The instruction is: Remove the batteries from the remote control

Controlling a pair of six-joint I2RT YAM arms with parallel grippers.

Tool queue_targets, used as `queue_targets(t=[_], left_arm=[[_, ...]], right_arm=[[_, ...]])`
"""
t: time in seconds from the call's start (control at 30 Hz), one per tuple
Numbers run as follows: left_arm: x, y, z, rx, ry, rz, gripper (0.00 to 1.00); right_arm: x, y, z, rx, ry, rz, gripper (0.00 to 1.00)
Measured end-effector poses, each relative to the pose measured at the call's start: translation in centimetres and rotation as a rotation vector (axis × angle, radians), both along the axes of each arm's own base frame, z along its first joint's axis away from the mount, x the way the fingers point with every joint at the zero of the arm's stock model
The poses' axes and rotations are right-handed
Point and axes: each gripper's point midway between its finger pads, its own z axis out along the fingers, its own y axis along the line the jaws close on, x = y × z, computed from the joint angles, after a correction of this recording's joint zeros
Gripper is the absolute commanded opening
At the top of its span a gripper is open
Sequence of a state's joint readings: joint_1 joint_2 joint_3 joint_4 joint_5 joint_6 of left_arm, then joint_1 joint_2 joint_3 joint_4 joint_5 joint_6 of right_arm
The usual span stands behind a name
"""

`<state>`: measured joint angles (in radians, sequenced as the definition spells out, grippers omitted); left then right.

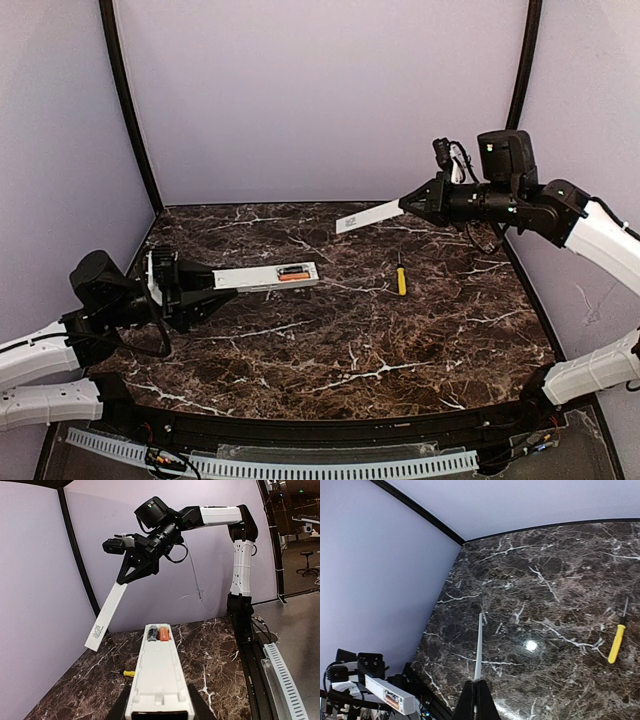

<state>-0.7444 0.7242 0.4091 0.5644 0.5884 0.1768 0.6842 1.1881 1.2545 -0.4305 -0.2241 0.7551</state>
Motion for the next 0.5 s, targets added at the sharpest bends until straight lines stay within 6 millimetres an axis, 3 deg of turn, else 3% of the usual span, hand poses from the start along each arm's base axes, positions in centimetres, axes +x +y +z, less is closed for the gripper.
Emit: queue_targets(t=[0.5], left_arm=[[-1.8,3.0,-3.0,0.089,0.154,0.064,0.00]], right_arm=[[2.9,-10.2,-6.8,-0.620,-0.132,-0.275,0.00]])
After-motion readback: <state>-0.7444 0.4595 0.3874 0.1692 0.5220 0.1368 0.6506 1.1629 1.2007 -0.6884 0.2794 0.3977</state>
